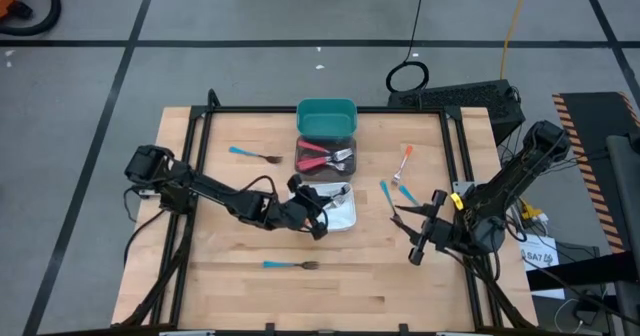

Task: Sort silverware by color (type)
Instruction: Put the bottom orange fork into the white bin

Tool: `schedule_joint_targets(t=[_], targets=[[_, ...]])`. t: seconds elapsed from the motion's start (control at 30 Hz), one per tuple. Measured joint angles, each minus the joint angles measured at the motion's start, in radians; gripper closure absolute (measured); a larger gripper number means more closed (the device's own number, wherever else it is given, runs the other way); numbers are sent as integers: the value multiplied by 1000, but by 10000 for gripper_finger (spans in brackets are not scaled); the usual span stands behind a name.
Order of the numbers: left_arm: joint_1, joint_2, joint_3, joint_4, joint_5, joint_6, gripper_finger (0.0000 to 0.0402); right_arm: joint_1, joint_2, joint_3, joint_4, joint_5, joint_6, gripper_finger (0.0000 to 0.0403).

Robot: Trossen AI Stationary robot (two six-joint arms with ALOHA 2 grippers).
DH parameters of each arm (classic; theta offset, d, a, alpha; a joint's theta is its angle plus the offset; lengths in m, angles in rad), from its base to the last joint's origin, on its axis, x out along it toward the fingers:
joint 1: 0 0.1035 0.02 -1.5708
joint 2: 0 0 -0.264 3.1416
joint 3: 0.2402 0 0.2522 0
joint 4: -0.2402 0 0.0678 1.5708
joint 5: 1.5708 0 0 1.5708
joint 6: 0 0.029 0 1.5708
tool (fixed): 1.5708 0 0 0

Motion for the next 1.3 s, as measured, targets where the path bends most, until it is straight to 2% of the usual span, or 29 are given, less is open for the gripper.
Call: schedule_joint_targets(t=[0.23,0.6,0.7,0.83,0.9,1.03,1.17,1.3], targets=[[-3,37,1,-24,0,-82,401,-13,0,0,-1,-2,3,262],[-2,52,6,-55,6,-131,401,-13,0,0,-8,-3,29,262],[-2,52,48,-138,9,-178,401,-13,0,0,-8,-3,32,262],[-2,52,135,-326,7,-245,401,-13,0,0,-8,-3,35,262],[-8,51,158,-359,-5,-247,401,-13,0,0,-9,-3,35,262],[-15,51,158,-383,-40,-282,401,-12,0,0,-12,-3,35,262],[-3,51,158,-508,-42,-420,401,-13,0,0,-13,-3,35,262],[0,51,158,-574,-40,-450,401,-13,0,0,-16,-3,35,262]])
